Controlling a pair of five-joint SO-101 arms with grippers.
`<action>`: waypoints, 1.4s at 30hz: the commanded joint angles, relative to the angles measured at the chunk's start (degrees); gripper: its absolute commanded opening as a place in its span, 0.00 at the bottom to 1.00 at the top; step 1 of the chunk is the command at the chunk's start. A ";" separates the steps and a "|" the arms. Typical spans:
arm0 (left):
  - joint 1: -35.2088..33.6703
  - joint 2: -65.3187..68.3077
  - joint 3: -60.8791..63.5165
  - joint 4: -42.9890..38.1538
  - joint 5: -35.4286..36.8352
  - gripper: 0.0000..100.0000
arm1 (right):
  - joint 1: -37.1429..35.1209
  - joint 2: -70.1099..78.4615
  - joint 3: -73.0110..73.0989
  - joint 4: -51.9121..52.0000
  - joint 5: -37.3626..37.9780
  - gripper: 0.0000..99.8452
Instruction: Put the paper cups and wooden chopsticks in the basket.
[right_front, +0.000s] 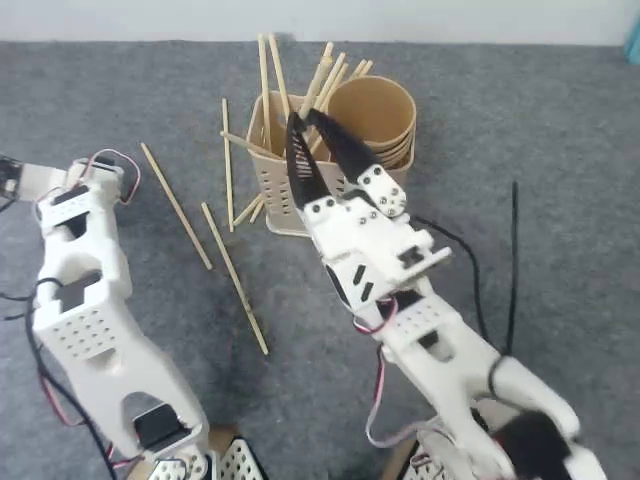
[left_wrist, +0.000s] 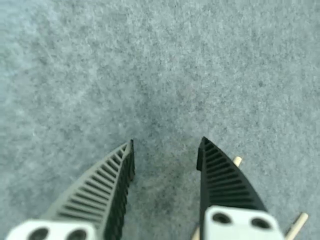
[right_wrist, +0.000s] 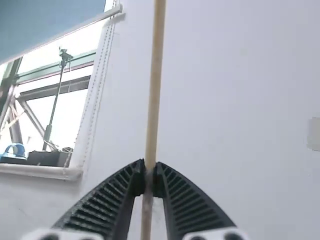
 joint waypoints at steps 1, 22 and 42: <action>0.79 -0.79 -2.59 0.35 -1.49 0.20 | 1.01 11.65 -7.21 -7.16 3.69 0.01; 0.79 -0.79 -2.59 0.35 -1.58 0.20 | 2.15 14.20 -11.08 7.52 -9.14 0.07; 8.70 -9.85 -2.15 18.46 -17.41 0.20 | 0.84 -43.30 11.96 34.51 -26.64 0.07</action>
